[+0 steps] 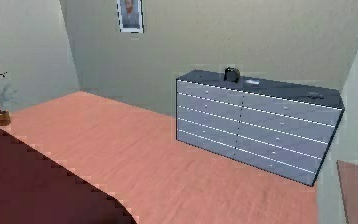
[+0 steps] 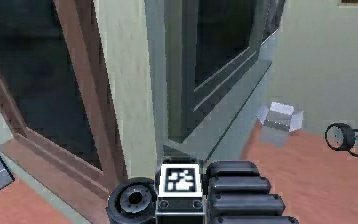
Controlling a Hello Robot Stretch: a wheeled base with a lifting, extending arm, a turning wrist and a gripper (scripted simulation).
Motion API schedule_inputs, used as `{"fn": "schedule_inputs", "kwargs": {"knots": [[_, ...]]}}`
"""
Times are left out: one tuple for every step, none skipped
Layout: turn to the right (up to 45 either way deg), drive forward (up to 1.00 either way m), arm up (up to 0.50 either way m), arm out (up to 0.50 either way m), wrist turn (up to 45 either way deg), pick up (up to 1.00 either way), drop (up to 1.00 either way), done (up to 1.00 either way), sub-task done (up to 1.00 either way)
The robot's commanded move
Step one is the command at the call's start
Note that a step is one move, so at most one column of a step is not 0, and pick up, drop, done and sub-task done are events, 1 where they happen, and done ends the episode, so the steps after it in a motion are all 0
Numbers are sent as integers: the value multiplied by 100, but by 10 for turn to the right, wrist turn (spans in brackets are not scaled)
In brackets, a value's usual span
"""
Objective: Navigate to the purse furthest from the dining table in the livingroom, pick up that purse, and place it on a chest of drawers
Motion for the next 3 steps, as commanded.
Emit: {"fn": "schedule_inputs", "kwargs": {"knots": [[90,0,0,0,0,0,0,0,0],[0,20,0,0,0,0,0,0,0],[-60,0,0,0,0,0,0,0,0]]}}
